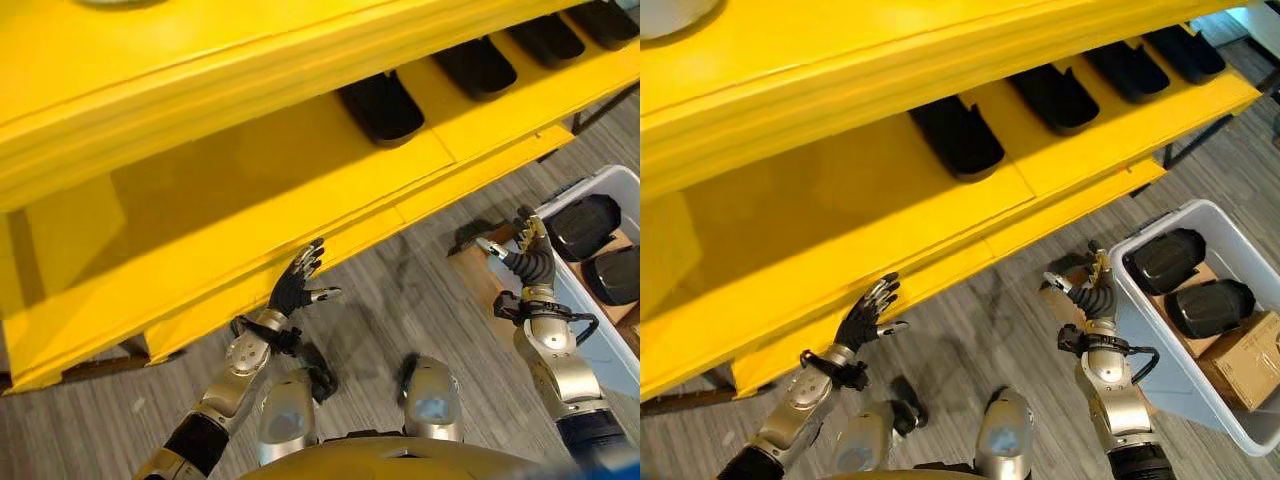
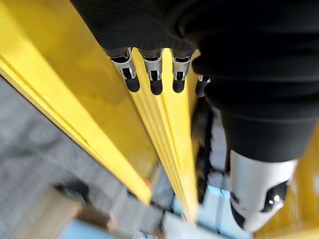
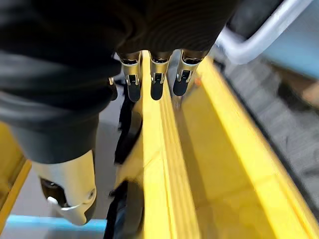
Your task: Move parts from the plastic box to the shelf.
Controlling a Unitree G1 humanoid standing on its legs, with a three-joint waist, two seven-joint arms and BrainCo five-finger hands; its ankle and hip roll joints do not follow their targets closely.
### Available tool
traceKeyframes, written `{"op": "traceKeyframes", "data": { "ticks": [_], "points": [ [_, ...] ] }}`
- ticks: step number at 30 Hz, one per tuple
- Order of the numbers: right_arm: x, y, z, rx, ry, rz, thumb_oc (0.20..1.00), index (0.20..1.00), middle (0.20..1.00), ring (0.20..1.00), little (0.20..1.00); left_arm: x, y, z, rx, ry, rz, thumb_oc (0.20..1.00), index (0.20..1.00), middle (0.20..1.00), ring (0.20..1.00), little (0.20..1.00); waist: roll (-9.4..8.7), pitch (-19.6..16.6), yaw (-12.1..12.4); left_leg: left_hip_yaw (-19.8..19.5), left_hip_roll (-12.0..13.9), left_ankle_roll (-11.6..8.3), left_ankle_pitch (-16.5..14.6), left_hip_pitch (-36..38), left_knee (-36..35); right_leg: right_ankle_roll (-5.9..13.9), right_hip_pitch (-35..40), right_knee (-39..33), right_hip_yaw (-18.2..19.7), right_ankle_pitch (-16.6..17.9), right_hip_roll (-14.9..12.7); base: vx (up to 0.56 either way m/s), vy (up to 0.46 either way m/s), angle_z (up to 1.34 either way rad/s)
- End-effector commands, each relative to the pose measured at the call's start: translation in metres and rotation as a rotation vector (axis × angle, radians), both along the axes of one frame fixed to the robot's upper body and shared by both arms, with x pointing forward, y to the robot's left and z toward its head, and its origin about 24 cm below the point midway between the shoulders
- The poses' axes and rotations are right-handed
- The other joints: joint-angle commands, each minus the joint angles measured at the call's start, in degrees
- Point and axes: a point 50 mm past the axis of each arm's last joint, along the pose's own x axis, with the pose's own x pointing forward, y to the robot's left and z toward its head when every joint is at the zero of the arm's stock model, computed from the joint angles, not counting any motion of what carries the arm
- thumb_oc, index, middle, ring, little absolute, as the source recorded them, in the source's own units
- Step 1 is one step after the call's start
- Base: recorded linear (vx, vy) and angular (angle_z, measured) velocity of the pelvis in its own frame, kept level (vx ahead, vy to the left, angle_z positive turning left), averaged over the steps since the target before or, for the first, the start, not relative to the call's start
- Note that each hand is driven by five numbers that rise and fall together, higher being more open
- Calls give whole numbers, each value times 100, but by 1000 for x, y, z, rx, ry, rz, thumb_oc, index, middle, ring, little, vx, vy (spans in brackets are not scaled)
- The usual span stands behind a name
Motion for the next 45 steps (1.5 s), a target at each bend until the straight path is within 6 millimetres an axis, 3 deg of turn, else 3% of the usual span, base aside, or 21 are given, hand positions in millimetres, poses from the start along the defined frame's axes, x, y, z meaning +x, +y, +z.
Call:
{"op": "traceKeyframes", "data": {
  "ticks": [1,4,6,11,12,17,21,22,23,24,25,26,28,29,30,31,32,35,39,42,45],
  "points": [
    [10,4,23,37,-117,-6,1000,1000,1000,1000,1000,-4,-4,17,-26,-123,25,1000,1000,1000,1000,1000,-107,-199,83,-110,288,-377,36,297,-257,209,465,-980,-191,-67,88,-35,-290,-99],
    [14,6,25,14,-99,-21,1000,1000,1000,1000,1000,-7,3,15,17,-124,74,1000,1000,1000,1000,1000,-178,-178,214,193,859,-695,304,81,56,112,854,-1597,-727,-551,388,-7,-383,-72],
    [13,1,26,-10,-91,-55,1000,1000,1000,1000,1000,-7,4,14,20,-109,68,1000,1000,1000,1000,1000,-179,-163,178,219,1054,-861,480,99,54,106,898,-1785,-762,-636,525,34,-344,-102],
    [7,-21,29,-74,-101,-181,1000,1000,1000,1000,1000,-4,8,12,-30,-87,83,1000,1000,1000,1000,1000,-141,-101,-122,232,1218,-1154,845,308,-321,140,642,-1841,-521,-686,702,25,-237,-57],
    [4,-35,28,-81,-93,-279,1000,1000,1000,1000,1000,-5,7,13,-31,-95,64,1000,1000,1000,1000,1000,-116,-81,-277,297,1296,-1247,978,438,-533,124,443,-1698,-427,-782,778,29,-222,-72],
    [-6,-54,22,-87,-73,-424,1000,1000,1000,1000,1000,-4,3,16,-22,-116,22,1000,1000,1000,1000,1000,-52,-69,-549,408,1400,-1346,1091,639,-770,36,43,-1350,-256,-899,854,16,-212,-31],
    [-9,-71,24,-149,-77,-504,1000,1000,1000,1000,1000,6,-4,28,-31,-182,-14,1000,1000,1000,1000,1000,59,-25,-833,539,1565,-1547,1417,761,-927,-91,-258,-1331,-51,-901,1007,-37,-250,-34],
    [-7,-81,33,-182,-110,-533,1000,1000,1000,1000,1000,16,-10,40,-76,-230,-7,1000,1000,1000,1000,1000,115,-28,-1005,628,1593,-1612,1550,871,-1081,-168,-451,-1260,46,-947,1084,-102,-343,-52],
    [-5,-85,38,-196,-130,-530,1000,1000,1000,1000,1000,20,-11,46,-87,-256,-2,1000,1000,1000,1000,1000,137,-51,-1044,573,1562,-1643,1607,920,-1138,-212,-528,-1236,105,-967,1129,-80,-402,-66],
    [2,-83,44,-233,-148,-476,1000,1000,1000,1000,1000,26,-13,54,-104,-294,45,1000,1000,1000,1000,1000,156,-111,-1048,187,1485,-1715,1690,988,-1154,-294,-659,-1220,296,-993,1222,25,-302,-96],
    [8,-72,47,-287,-165,-384,1000,1000,1000,1000,1000,29,-8,60,-99,-336,136,1000,1000,1000,1000,1000,154,-189,-941,-643,1331,-1733,1754,926,-1047,-388,-709,-1337,649,-999,1373,65,-255,-109],
    [9,-69,47,-293,-174,-369,1000,1000,1000,1000,1000,29,-7,60,-100,-340,161,1000,1000,1000,1000,1000,149,-207,-914,-834,1285,-1723,1752,891,-1013,-411,-700,-1390,725,-991,1403,124,-177,-116],
    [13,-56,47,-304,-197,-300,1000,1000,1000,1000,1000,31,0,61,-117,-332,241,1000,1000,1000,1000,1000,122,-245,-768,-1614,1002,-1547,1705,665,-848,-480,-664,-1664,1019,-802,1536,69,-131,-99],
    [15,-49,46,-307,-203,-259,1000,1000,1000,1000,1000,31,2,61,-107,-333,271,1000,1000,1000,1000,1000,84,-256,-660,-2094,736,-1444,1600,524,-641,-501,-566,-1870,1238,-713,1604,36,-90,-113],
    [15,-49,46,-307,-203,-259,1000,1000,1000,1000,1000,31,2,61,-107,-333,271,1000,1000,1000,1000,1000,84,-256,-660,-2094,736,-1444,1600,524,-641,-501,-566,-1870,1238,-713,1604,173,-160,-157],
    [15,-41,46,-301,-213,-212,1000,1000,1000,1000,1000,30,0,63,-84,-339,253,1000,1000,1000,1000,1000,71,-308,-578,-2321,312,-1302,1342,374,-674,-476,-386,-2273,1459,-532,1731,162,-119,-147],
    [14,-37,45,-287,-212,-197,1000,1000,1000,1000,1000,30,-2,63,-80,-337,234,1000,1000,1000,1000,1000,75,-321,-571,-2274,238,-1294,1330,326,-722,-455,-285,-2400,1466,-490,1755,203,-130,-85],
    [11,-28,39,-257,-194,-157,1000,1000,1000,1000,1000,27,-9,52,-80,-269,152,1000,1000,1000,1000,1000,103,-376,-571,-2085,169,-1333,1399,202,-958,-415,-23,-2641,1388,-441,1790,165,-3,-16],
    [10,-5,30,-201,-168,-66,1000,1000,1000,1000,1000,22,-13,41,-60,-253,139,1000,1000,1000,1000,1000,154,-317,-465,-2256,312,-1448,1881,-90,-1302,-496,388,-2605,1493,-644,1917,277,123,-12],
    [13,5,26,-170,-157,-15,1000,1000,1000,1000,1000,22,-10,40,-45,-258,142,1000,1000,1000,1000,1000,152,-288,-378,-2521,268,-1389,1707,-61,-1317,-499,479,-2466,1682,-785,1938,196,142,-77],
    [13,11,22,-156,-136,18,1000,1000,1000,1000,1000,24,-13,40,7,-278,134,1000,1000,1000,1000,1000,147,-332,-410,-2401,171,-1289,1406,98,-1280,-460,514,-2414,1693,-796,1892,177,173,-41]
  ]
}}
